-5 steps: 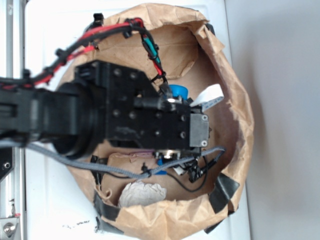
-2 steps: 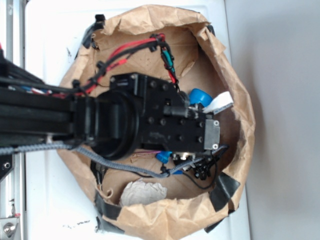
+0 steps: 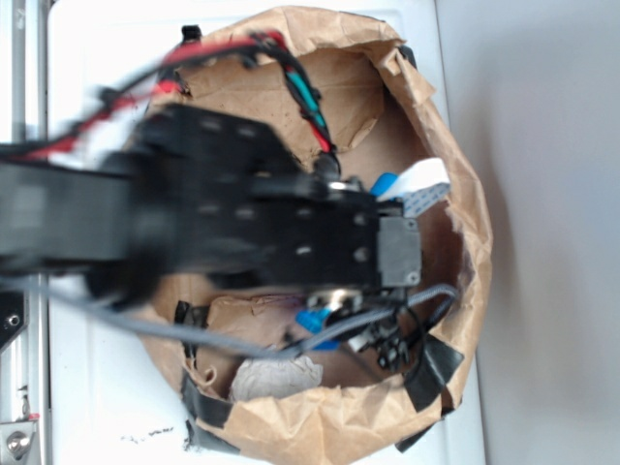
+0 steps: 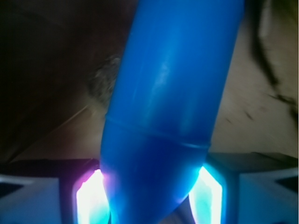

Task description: Grab the blue bottle.

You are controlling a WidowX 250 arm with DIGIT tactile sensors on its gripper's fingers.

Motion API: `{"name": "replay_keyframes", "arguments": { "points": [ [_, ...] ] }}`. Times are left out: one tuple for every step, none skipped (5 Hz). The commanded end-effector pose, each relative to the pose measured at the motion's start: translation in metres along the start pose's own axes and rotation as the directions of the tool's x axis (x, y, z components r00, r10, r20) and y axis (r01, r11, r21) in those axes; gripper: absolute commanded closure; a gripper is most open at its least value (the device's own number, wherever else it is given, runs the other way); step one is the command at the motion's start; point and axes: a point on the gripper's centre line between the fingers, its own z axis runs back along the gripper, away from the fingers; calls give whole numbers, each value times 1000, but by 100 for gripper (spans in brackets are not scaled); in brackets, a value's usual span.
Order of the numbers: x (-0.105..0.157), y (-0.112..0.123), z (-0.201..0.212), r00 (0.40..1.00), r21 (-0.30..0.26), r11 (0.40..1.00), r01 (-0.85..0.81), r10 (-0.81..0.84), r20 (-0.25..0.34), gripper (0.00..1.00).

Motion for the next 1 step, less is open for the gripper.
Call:
{"name": "replay_keyframes", "arguments": {
  "points": [
    [-3, 0, 67, 996, 51, 998, 30, -33, 79, 100]
  ]
}}
